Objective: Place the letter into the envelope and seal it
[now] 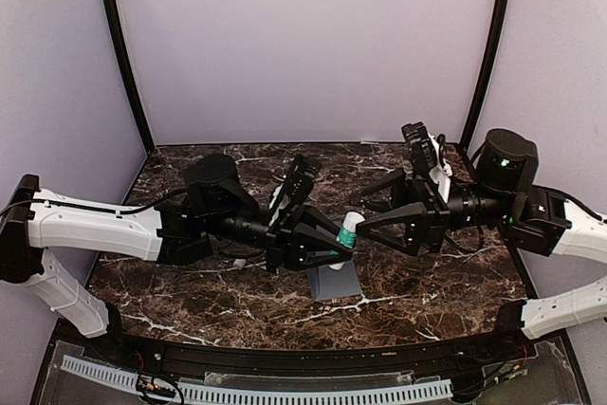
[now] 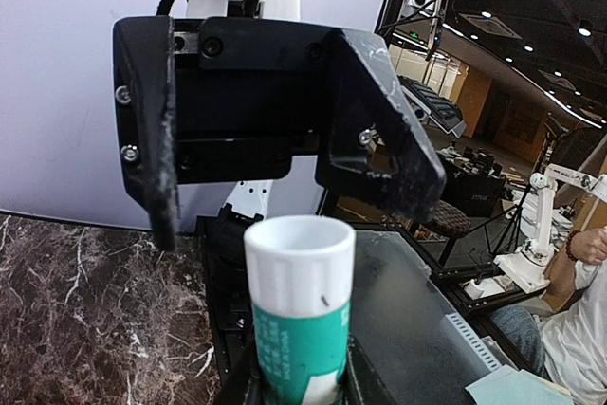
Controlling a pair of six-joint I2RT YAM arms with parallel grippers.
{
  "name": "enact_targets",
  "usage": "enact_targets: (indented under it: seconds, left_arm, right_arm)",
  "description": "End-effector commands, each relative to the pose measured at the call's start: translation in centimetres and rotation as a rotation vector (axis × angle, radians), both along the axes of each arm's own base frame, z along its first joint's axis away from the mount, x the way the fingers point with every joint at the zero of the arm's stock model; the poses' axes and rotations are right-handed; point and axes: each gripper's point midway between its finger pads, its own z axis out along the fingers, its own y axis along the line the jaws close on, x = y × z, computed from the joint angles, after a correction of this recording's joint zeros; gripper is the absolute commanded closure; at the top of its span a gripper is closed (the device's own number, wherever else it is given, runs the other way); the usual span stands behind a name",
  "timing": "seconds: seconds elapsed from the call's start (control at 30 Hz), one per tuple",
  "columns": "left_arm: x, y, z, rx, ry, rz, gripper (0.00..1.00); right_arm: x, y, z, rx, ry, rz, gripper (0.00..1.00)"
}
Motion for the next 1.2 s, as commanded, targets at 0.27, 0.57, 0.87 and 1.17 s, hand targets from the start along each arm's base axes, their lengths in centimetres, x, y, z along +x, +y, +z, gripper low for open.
enact_targets:
  seconds: [0.27,0.57,0.87,1.17]
  left_arm:
    - [-0.3,0.0,2.1,-0.061,-0.024,-0.025,1.00]
    - [-0.1,0.1,2.1,-0.061,-0.029,-0.013,1.00]
    - [0.2,0.4,2.3,-0.068,-0.036,0.020,1.00]
    - [2.6,0.7,2.2,-0.054,-0.064,0.159,1.00]
  right_arm:
    - [-1.0,0.8,1.9,0.045,-0.024,0.051,0.49]
    - [-0.9,1.5,1.5,0.031,-0.016,0.057,0.71]
    - [-0.7,1.7,0.6,-0.001,0.006,0.046,0.93]
    - [0.9,1.8,-0.9,-0.048,0.061,-0.058,0.98]
